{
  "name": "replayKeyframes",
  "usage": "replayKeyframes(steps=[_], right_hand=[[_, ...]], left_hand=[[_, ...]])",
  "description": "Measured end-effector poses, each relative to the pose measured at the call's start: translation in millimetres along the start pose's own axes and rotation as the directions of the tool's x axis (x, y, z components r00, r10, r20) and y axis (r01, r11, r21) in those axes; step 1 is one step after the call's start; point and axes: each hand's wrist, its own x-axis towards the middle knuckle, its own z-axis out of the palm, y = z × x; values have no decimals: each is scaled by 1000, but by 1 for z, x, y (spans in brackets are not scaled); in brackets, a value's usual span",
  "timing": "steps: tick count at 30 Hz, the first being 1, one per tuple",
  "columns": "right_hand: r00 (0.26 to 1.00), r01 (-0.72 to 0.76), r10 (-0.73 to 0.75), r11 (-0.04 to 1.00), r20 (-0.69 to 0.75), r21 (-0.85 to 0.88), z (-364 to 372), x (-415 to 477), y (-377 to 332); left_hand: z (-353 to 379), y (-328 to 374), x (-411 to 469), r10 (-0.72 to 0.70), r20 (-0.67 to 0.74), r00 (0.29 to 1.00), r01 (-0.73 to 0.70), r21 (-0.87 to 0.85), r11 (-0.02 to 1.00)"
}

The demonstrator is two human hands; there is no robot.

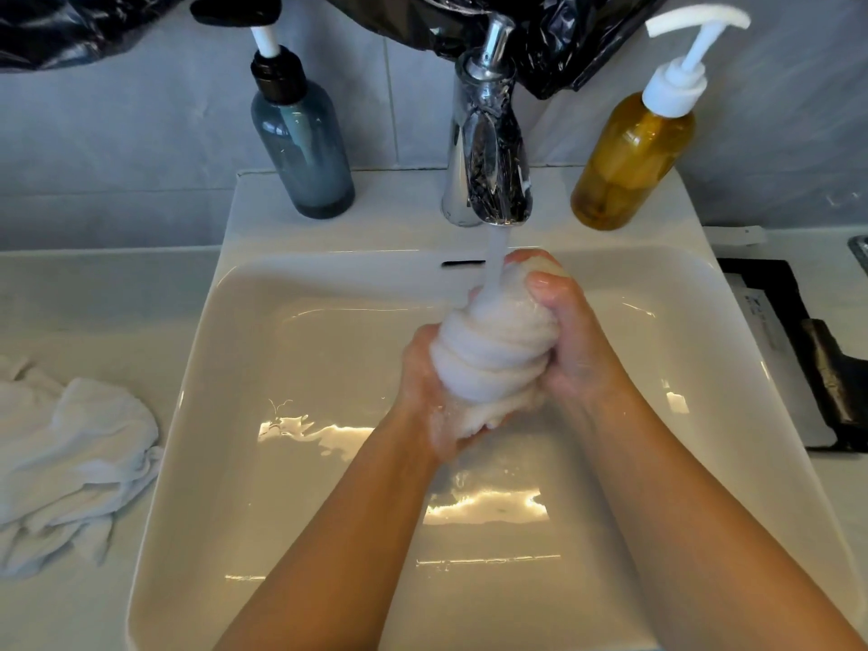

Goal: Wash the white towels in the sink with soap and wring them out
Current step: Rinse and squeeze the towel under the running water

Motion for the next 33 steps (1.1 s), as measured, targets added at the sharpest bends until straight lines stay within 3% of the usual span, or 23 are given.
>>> replayKeyframes(steps=[4,7,9,13,15,18,22,26,29,33], right_hand=[[999,-42,42,998,16,45,-2,-4,-1],[999,-17,20,995,-34,100,-2,4,4],[995,-8,26,982,-96,186,2,8,6],[993,-48,70,974,-93,222,9,8,7],[993,-58,78,976,-85,210,9,6,7],[991,-26,45,988,-125,153,6,7,7],[998,27,-22,997,-66,70,1,11,4],[999,4,-7,998,47,66,-2,15,5],[993,17,-23,999,114,49,2,14,3],[988,0,0,1000,152,1,3,13,0]], left_hand=[[-1,-4,2,52,-73,996,-50,39,998],[1,1,3,74,-33,997,-72,51,996],[2,5,5,127,-7,992,-127,-53,990],[-7,5,13,276,-156,948,-286,-45,957],[-11,4,11,255,-138,957,-266,-62,962],[-13,5,4,195,-4,981,-194,-144,970],[-15,6,5,140,102,985,-115,-221,968],[-12,2,9,129,120,984,-107,-180,978],[-5,0,11,85,97,992,-58,-248,967],[-2,-4,14,-38,-19,999,36,-110,993]])
